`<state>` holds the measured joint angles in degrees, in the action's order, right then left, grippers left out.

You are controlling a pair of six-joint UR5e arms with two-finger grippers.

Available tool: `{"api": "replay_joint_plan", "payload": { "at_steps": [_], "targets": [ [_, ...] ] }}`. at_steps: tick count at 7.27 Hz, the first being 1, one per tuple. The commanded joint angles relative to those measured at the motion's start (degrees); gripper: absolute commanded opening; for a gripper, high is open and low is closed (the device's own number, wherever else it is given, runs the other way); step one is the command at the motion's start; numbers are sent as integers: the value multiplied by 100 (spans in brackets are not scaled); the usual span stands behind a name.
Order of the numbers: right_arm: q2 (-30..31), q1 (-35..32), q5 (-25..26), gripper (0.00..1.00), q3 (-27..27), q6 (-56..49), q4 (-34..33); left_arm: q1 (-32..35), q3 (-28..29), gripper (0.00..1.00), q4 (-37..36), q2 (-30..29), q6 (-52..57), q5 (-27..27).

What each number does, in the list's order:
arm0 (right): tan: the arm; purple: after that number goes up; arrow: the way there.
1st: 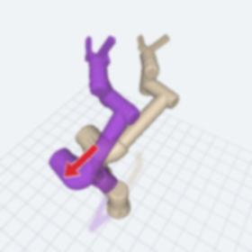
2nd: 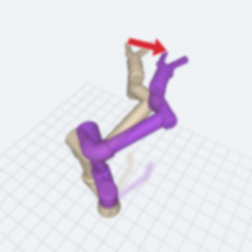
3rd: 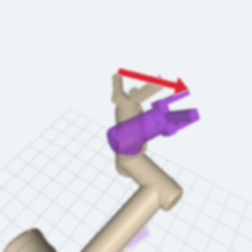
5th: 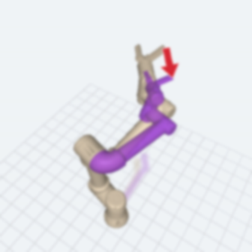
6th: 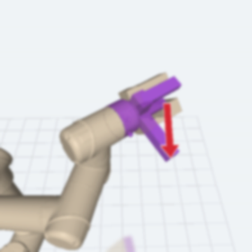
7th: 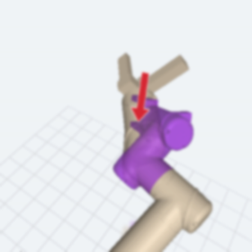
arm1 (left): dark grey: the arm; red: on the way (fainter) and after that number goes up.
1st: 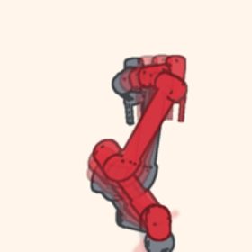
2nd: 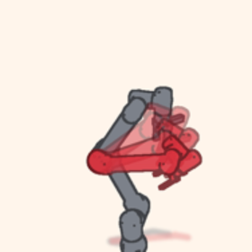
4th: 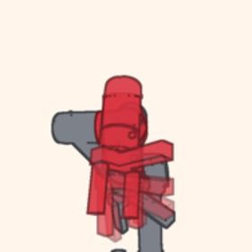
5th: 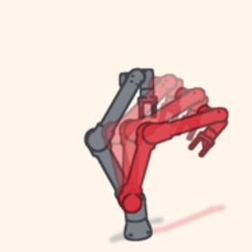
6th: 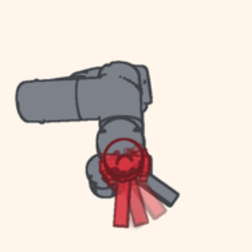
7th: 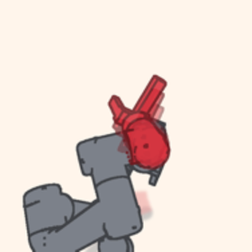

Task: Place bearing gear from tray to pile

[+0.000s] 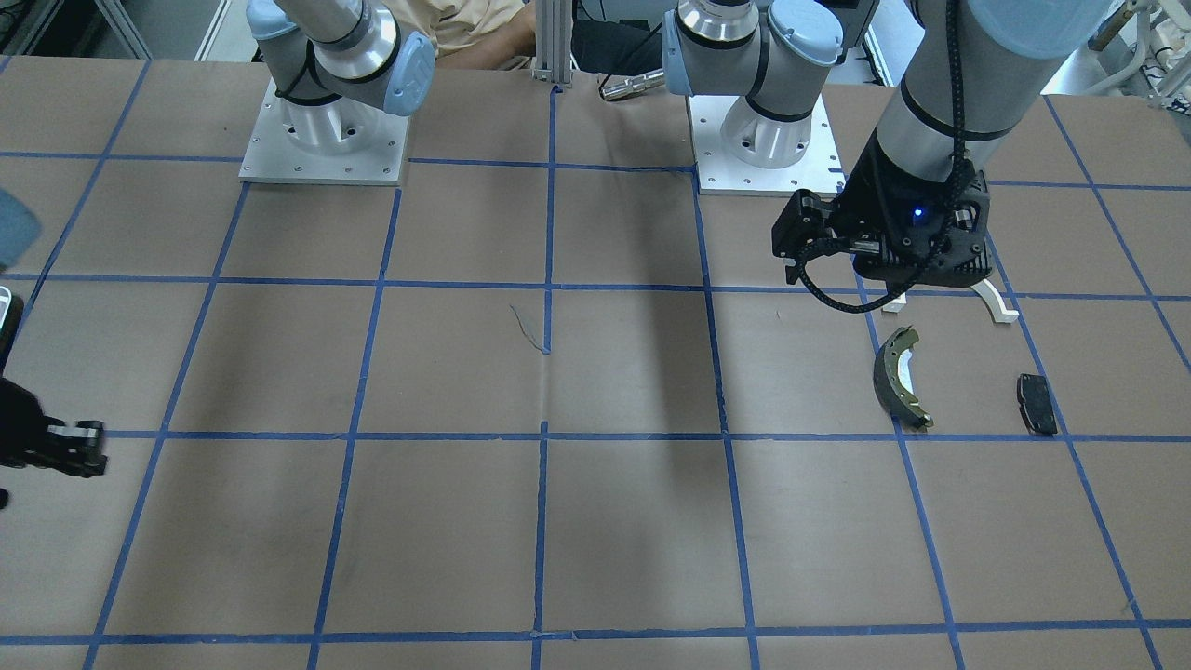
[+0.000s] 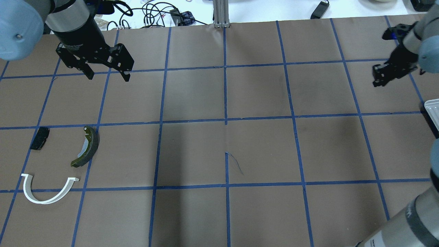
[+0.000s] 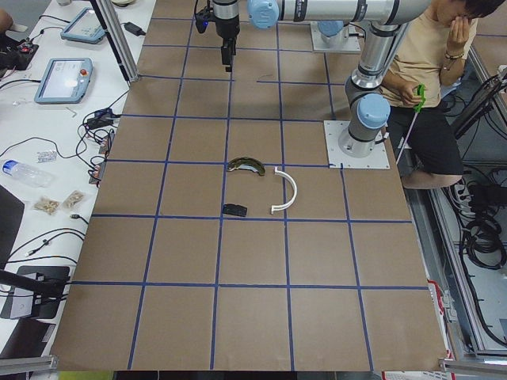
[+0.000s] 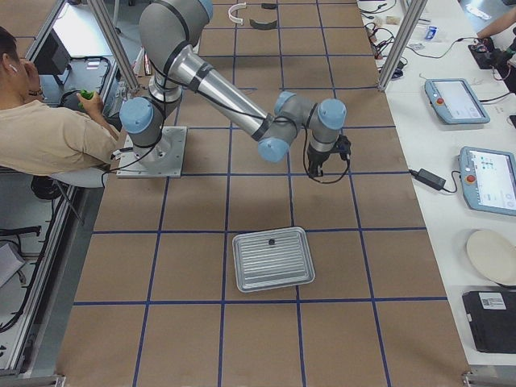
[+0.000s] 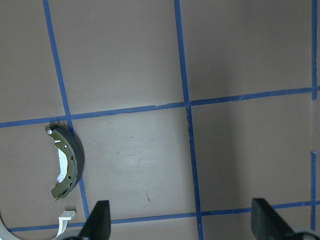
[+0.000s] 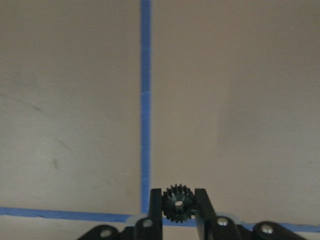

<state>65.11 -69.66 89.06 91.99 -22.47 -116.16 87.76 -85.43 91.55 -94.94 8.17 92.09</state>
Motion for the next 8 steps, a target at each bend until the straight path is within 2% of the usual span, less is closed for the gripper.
{"api": "replay_joint_plan", "payload": {
  "at_steps": [1,3,4,6,7,8],
  "targets": [
    [99,-2042,-29,0,56,2438,24,13,-8,100,-5,2,0,-7],
    [37,-3504,-431,0,74,3761,-64,-4,0,100,-23,-16,0,-25],
    [-94,-4032,-460,0,83,4481,-151,-4,0,100,-14,-33,0,-16],
    [-541,-4904,-451,6,170,5538,-992,-4,53,100,-23,-156,-9,-33],
    [-622,-5038,-434,32,336,5621,-1170,-4,18,100,-23,-183,-9,-25],
    [-596,-5005,-399,90,416,5657,-1589,-4,1,100,29,-192,-17,1]
  ]
}}
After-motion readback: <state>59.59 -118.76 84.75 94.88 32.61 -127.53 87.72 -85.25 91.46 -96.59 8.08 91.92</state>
